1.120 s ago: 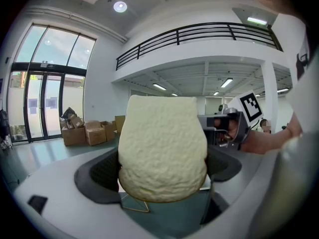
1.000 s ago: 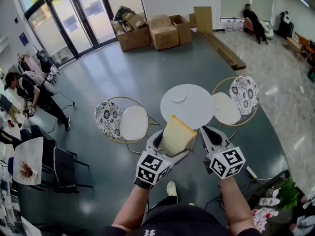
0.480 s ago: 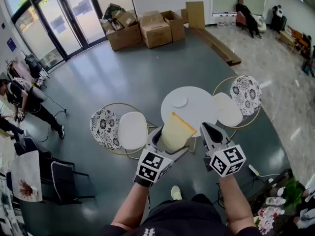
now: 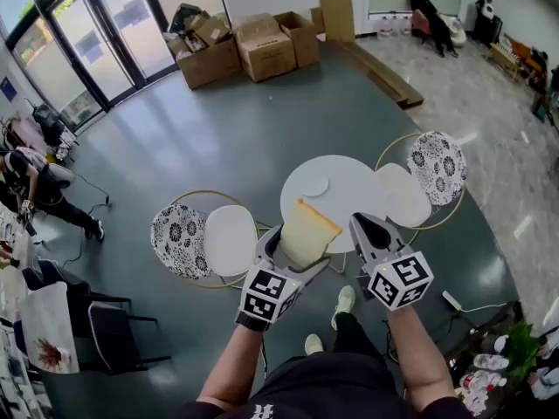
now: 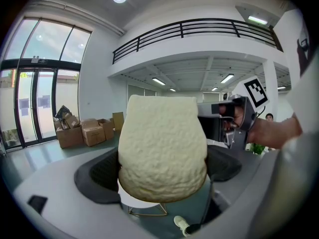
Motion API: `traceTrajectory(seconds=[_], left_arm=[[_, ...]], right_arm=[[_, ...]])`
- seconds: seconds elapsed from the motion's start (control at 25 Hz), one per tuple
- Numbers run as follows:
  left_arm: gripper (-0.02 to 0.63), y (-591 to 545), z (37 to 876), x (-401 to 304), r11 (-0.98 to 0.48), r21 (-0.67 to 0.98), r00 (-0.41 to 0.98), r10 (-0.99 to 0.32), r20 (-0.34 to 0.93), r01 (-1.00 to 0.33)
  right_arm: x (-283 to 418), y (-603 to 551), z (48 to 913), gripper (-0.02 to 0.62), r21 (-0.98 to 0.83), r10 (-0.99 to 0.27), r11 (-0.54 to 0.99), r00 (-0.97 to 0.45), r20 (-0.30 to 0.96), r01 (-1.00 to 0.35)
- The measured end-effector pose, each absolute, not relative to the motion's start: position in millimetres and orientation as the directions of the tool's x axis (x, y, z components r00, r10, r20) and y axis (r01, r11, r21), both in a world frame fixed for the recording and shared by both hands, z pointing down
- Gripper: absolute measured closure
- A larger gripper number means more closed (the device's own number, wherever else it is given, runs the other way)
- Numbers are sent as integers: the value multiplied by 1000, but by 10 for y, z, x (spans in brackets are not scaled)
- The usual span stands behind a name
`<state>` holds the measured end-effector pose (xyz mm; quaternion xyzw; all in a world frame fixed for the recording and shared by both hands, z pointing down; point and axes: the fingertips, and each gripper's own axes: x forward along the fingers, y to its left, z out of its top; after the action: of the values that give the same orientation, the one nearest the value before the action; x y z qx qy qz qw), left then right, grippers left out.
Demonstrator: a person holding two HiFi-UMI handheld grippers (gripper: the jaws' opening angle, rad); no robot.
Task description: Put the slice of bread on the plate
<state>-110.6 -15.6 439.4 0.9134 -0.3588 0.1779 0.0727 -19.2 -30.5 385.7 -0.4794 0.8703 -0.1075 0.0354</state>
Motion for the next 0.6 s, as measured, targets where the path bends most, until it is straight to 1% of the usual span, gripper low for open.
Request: traceTrajectory(seconds=[0.32,0.6], left_arm=[[84,-1095,4522,-823,-693,24,643,-654,399,-720],[84,-1877,4622,-522,-634,26,582,-693,426,-773]], right_arm=[[140,-1292,3903,589,-240,-827,535,-560,49,-810],[398,-2109,3852,589,-240,-787,592,-616,35,-770]])
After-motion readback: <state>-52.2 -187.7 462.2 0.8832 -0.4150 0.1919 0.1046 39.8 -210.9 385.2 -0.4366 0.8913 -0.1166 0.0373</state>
